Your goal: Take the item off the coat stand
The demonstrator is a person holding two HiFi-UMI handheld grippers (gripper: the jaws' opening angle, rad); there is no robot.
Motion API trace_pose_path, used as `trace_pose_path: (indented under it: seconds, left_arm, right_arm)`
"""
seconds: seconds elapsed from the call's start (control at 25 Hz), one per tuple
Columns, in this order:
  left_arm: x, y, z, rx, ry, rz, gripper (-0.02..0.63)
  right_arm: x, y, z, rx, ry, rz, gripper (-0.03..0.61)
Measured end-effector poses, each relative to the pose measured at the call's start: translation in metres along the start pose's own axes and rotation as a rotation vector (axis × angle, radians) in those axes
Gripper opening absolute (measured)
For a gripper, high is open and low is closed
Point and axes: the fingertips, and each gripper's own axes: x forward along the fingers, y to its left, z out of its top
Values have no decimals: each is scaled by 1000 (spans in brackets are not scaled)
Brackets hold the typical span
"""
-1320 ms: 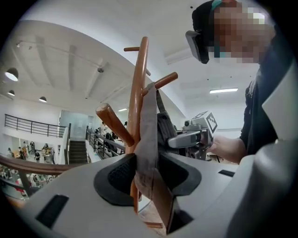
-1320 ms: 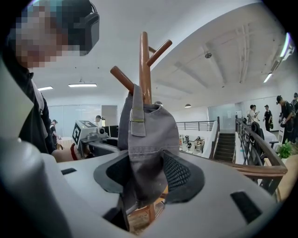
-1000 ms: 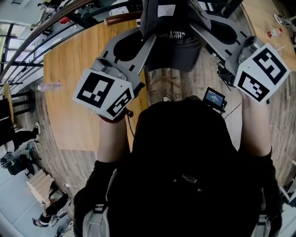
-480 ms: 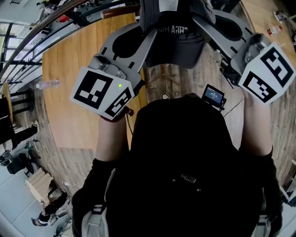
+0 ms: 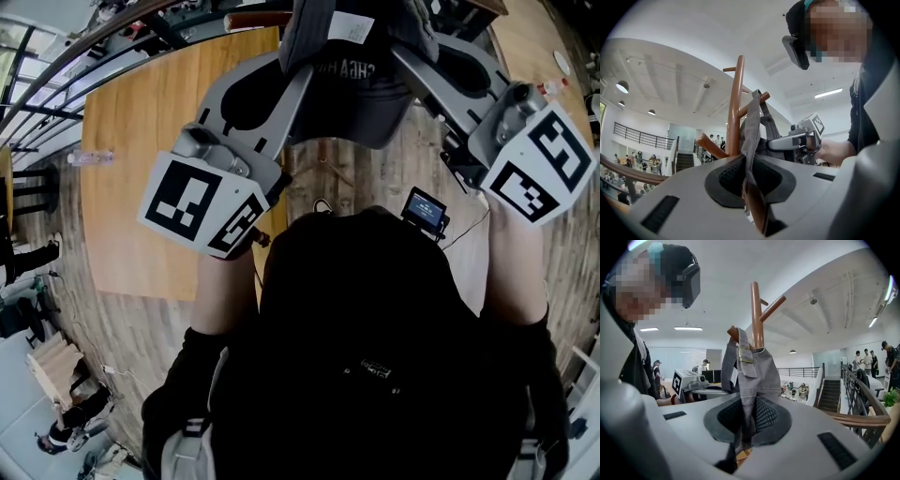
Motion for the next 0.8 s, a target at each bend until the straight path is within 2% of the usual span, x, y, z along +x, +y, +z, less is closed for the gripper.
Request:
trace_pose_path:
  seconds: [0.2,0.48,0.68,0.8]
  left_arm:
    - [-4,-7,12,20,-38,58,40]
    - [-25,-28,26,73,-40,127,38]
    - [-21,-34,30,35,-36,147,38]
    - [-24,-35,34,43,-39,160,37]
  right_arm:
    - [-5,5,19,-48,-26,43,32]
    - [-15,30,26,-40,-50,107,31]
    - [-22,30,33,-27,-51,111,31]
    - [-19,32,34,-14,-61,111,32]
